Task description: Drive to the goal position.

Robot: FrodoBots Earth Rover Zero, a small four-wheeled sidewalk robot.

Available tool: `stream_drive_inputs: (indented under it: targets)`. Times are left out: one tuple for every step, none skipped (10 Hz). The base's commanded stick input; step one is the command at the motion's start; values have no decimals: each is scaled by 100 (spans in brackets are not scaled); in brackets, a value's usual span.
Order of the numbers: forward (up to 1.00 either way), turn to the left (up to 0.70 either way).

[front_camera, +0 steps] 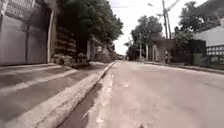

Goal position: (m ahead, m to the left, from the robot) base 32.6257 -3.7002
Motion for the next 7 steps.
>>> stream_drive_inputs:
  targets:
    - [70,-32]
    - [70,-16]
    - [70,0]
    - [70,0]
    - [70,0]
    - [70,0]
    - [70,0]
